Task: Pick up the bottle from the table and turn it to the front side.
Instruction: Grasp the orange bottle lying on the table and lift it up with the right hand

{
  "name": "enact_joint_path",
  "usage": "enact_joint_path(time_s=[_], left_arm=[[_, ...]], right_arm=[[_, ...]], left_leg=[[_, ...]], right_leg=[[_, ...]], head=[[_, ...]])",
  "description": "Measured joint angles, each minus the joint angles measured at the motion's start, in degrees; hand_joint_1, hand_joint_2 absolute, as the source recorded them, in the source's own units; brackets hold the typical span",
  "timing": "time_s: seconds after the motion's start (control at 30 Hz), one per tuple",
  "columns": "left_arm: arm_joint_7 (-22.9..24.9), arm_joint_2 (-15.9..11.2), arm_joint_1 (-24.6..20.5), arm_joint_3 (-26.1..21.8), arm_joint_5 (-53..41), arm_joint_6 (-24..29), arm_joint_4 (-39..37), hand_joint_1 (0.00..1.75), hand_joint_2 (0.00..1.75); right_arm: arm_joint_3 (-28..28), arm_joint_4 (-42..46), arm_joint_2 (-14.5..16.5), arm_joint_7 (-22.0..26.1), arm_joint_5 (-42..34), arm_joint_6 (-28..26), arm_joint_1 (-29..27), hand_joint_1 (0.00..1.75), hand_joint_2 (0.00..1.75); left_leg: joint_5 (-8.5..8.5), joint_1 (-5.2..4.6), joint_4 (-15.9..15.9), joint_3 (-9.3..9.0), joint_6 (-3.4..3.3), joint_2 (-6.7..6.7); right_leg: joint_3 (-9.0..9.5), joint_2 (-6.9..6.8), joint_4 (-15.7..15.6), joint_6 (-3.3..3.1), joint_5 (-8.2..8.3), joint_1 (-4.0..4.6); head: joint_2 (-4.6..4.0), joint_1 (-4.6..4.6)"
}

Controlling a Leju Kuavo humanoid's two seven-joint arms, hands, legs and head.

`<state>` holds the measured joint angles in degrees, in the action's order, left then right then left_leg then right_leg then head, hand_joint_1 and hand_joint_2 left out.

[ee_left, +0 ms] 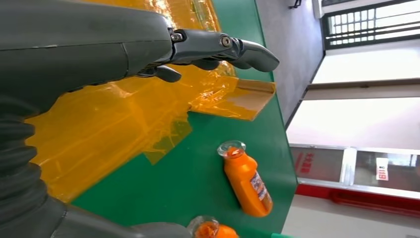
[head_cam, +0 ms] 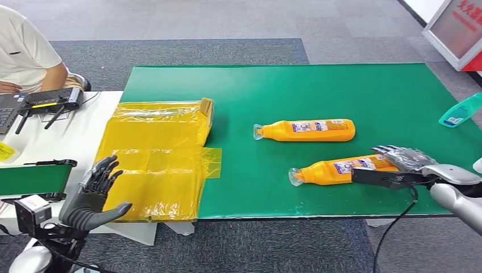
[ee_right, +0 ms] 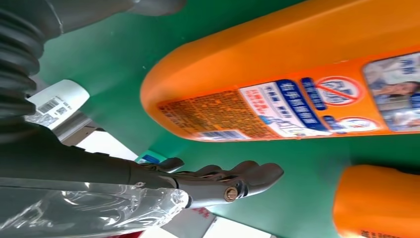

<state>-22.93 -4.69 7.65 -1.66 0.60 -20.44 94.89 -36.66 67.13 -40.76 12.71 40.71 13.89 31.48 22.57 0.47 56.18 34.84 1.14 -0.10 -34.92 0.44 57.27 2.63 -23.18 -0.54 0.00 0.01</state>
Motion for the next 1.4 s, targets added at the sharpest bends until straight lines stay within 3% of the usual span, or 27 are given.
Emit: enact_joint_path(time_s=[0.63,1.4], left_arm=[[-0.38,-0.32,-0.97,1.86,0.08,-0.74,-0.81,0.0,1.75],[-1.29,-0.78,-0.39,2.5,-1.18,-0.67,-0.81,0.0,1.75]], right_arm=[[-5.96,-11.25,8.94,-0.4,1.87,-3.0,3.95,0.0,1.75],[-6.44,-16.98,9.61,-2.67,5.51,-7.24,5.35,0.0,1.75]], left_leg=[[-0.01,0.0,0.0,0.0,0.0,0.0],[-0.03,0.0,0.01,-0.04,0.0,0.0]], right_leg=[[0.0,0.0,0.0,0.0,0.0,0.0],[0.03,0.0,0.0,0.04,0.05,0.0]], head=[[0.0,0.01],[0.0,0.01]])
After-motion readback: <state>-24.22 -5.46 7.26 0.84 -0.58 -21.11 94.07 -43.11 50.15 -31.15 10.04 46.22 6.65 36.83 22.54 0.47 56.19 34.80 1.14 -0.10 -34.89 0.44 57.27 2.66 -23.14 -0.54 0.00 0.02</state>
